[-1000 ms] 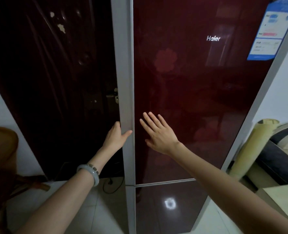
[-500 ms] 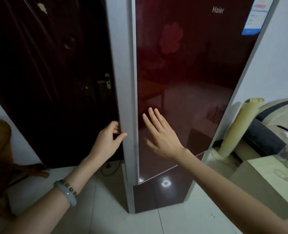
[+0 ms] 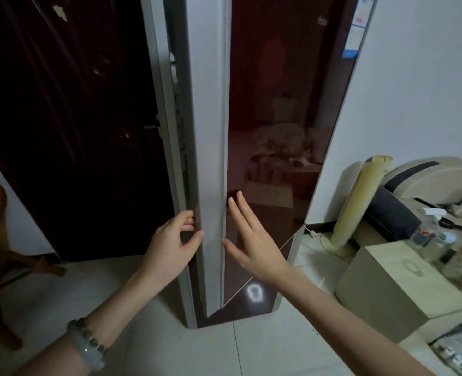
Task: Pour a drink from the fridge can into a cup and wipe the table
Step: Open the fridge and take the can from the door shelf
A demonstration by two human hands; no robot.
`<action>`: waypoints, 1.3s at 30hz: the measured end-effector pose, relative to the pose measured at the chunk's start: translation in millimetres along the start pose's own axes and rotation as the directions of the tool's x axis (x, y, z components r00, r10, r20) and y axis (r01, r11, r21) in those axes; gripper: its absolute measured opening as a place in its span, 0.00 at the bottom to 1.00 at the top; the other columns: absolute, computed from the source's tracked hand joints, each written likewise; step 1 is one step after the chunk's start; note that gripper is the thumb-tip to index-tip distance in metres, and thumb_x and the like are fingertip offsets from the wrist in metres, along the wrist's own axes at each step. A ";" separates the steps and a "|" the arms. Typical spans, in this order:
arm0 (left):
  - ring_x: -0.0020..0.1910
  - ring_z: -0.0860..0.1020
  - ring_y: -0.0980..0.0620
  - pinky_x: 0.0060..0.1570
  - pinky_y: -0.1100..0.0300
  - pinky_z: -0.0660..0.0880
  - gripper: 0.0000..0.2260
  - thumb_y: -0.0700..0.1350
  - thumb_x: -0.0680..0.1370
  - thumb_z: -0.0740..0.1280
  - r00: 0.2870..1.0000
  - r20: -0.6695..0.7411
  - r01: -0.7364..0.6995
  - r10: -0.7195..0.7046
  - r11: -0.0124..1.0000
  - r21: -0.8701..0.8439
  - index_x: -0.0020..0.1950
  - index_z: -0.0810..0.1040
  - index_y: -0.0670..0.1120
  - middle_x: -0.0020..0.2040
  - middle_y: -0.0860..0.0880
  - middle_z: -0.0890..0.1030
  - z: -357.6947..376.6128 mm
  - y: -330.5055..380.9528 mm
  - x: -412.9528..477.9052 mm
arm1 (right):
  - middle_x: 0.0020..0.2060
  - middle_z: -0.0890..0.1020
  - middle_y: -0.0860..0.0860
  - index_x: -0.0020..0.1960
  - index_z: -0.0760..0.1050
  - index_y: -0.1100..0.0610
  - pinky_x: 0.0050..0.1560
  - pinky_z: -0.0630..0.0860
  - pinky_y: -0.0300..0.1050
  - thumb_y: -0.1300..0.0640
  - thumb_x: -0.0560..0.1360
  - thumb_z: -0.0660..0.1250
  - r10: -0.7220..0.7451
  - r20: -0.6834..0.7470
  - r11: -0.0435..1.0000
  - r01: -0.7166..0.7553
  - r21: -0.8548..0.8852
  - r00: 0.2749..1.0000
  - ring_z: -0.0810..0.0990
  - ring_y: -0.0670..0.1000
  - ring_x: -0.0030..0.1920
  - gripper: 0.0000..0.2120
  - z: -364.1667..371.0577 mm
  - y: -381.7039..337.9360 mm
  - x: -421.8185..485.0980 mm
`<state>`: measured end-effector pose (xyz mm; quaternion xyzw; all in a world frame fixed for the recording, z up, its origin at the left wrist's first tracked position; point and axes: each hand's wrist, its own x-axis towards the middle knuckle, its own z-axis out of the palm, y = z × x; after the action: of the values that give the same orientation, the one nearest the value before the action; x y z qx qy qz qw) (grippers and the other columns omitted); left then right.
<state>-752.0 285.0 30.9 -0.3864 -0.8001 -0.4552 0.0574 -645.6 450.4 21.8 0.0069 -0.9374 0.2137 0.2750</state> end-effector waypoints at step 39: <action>0.74 0.54 0.48 0.71 0.49 0.47 0.33 0.59 0.76 0.54 0.627 0.495 -0.778 0.601 0.504 0.374 0.75 0.54 0.41 0.75 0.43 0.59 226.0 213.6 -77.3 | 0.68 0.69 0.63 0.75 0.45 0.63 0.55 0.75 0.51 0.61 0.74 0.66 0.341 -0.442 0.805 -0.500 -0.318 0.830 0.74 0.61 0.61 0.39 -217.1 90.2 -270.8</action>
<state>-496.3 477.2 11.8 -0.7057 -0.6683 -0.0734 0.2236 -316.2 591.9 10.0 -0.3038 -0.8703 0.0605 0.3830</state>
